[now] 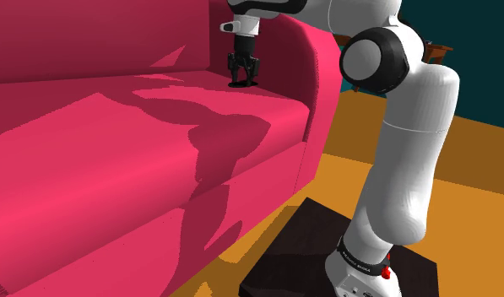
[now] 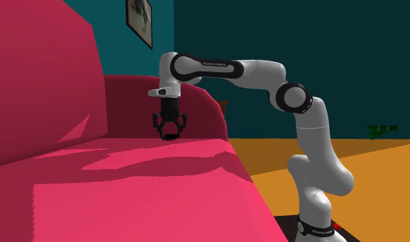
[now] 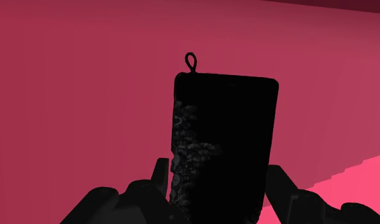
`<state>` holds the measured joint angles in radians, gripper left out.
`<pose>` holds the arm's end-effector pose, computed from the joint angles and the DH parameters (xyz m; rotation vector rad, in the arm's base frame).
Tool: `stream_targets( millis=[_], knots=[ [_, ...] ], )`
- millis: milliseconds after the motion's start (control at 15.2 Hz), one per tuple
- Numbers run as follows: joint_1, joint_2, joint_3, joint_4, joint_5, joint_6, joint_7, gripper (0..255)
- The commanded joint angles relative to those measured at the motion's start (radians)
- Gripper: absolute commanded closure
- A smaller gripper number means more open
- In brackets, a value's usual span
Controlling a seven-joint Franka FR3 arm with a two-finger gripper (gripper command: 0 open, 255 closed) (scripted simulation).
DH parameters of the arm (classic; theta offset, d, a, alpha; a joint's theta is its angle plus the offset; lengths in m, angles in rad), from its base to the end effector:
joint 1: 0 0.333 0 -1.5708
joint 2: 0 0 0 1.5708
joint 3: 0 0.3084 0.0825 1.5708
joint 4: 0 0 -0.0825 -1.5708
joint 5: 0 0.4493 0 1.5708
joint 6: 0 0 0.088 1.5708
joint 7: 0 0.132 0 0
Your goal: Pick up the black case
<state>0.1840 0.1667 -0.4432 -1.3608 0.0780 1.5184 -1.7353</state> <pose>0.6467 -0.1369 0.6020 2.3121 2.1241 0.0144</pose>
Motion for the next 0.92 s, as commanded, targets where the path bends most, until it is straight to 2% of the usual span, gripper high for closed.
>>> stream_targets(
  millis=[0,462,858],
  knots=[
    [0.000,0.000,0.000,-0.005,-0.001,0.003,0.000,255],
    [0.001,0.000,0.001,-0.003,-0.001,0.001,0.002,255],
    [-0.017,0.044,-0.004,0.138,0.020,-0.100,-0.007,255]
  ],
)
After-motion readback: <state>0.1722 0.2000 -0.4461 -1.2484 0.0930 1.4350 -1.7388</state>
